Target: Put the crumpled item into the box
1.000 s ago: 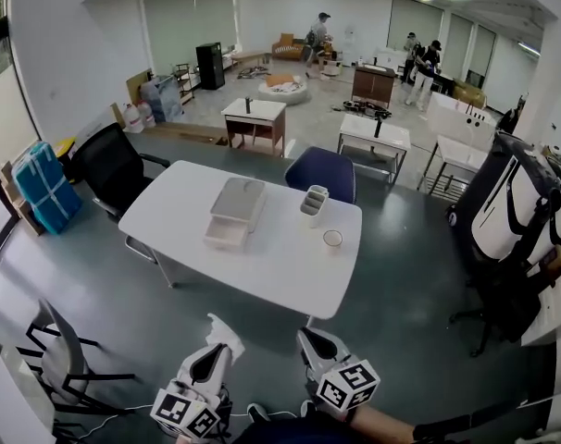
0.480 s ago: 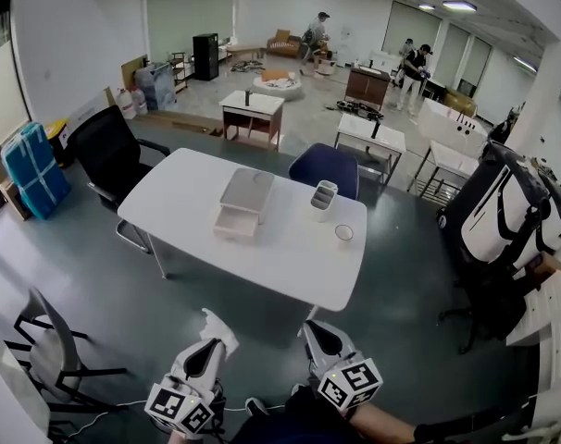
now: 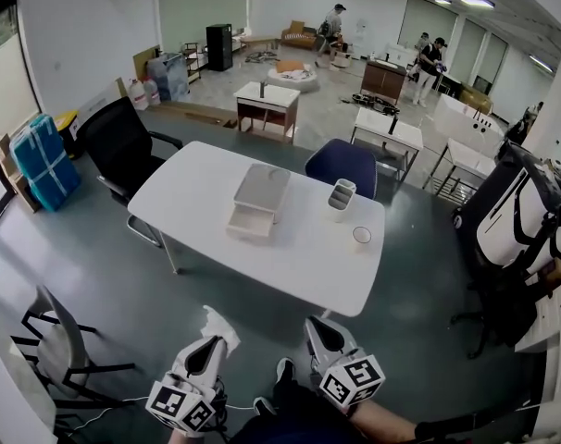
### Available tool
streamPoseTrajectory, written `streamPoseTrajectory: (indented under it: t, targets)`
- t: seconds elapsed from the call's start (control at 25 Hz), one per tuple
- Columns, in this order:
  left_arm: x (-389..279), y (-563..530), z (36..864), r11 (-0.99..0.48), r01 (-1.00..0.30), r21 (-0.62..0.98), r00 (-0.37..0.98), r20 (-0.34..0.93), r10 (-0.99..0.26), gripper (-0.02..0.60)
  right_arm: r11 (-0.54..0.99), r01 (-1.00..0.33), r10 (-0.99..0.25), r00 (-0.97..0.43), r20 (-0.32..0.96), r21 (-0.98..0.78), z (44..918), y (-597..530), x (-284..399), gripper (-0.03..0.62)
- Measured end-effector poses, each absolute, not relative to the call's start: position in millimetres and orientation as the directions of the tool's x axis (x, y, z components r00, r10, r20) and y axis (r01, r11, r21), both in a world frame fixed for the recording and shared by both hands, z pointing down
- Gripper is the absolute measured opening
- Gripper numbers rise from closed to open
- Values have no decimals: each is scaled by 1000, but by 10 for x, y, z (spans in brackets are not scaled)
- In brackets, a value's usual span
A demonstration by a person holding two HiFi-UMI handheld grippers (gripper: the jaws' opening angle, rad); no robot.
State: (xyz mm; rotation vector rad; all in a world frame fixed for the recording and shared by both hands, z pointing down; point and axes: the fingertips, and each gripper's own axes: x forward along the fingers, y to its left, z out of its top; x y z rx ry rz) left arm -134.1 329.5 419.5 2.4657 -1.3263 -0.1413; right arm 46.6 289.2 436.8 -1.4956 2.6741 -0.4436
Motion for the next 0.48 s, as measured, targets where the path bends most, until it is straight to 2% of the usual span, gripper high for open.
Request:
streamPoseTrajectory:
  t: [0.48]
  targets:
    - [-1342,2239,4070,-440,-852,282,481,95,-871,12,568,-754,-784,-617,59,-330,4368,1674,364,2]
